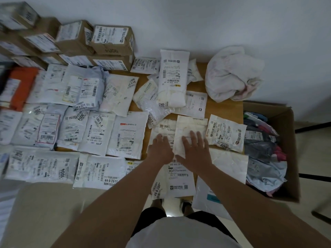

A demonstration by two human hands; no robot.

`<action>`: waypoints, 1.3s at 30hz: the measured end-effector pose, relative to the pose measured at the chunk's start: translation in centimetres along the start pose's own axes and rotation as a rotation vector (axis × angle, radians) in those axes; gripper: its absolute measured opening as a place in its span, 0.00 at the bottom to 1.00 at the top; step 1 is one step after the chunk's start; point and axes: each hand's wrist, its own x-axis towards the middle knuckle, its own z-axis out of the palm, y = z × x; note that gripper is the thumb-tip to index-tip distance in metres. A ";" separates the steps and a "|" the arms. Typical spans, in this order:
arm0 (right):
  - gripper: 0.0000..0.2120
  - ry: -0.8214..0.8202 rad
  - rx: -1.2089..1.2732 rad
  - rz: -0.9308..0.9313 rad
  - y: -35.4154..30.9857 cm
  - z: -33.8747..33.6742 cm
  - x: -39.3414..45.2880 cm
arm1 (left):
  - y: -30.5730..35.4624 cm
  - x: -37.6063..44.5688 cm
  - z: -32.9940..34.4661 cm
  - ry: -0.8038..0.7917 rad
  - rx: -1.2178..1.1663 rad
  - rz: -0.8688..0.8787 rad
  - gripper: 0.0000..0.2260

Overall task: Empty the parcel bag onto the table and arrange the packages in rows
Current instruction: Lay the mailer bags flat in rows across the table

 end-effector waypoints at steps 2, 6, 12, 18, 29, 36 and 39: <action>0.39 0.048 0.018 -0.128 -0.5 0.7 -0.9 | -0.6 0.1 -0.1 0.015 0.015 0.041 0.28; 0.58 -0.126 0.015 -0.091 -1.0 3.0 -2.1 | -1.9 0.3 0.1 0.020 0.102 0.103 0.31; 0.57 -0.223 -0.001 -0.054 -0.4 3.6 -2.3 | -2.5 0.0 0.5 -0.006 0.142 0.041 0.34; 0.56 -0.229 0.025 -0.062 -0.1 3.8 -2.2 | -2.0 -0.1 0.7 -0.020 0.179 -0.016 0.34; 0.52 -0.150 -0.013 -0.089 0.0 3.2 -2.2 | -1.6 0.0 1.4 0.043 0.122 -0.068 0.34; 0.33 0.299 0.667 0.108 -1.8 -3.6 3.3 | -0.9 0.9 -2.0 0.398 -0.257 0.027 0.22; 0.40 0.287 1.092 0.412 -2.9 -7.7 9.0 | -0.8 2.3 -4.8 0.430 -0.518 -0.010 0.24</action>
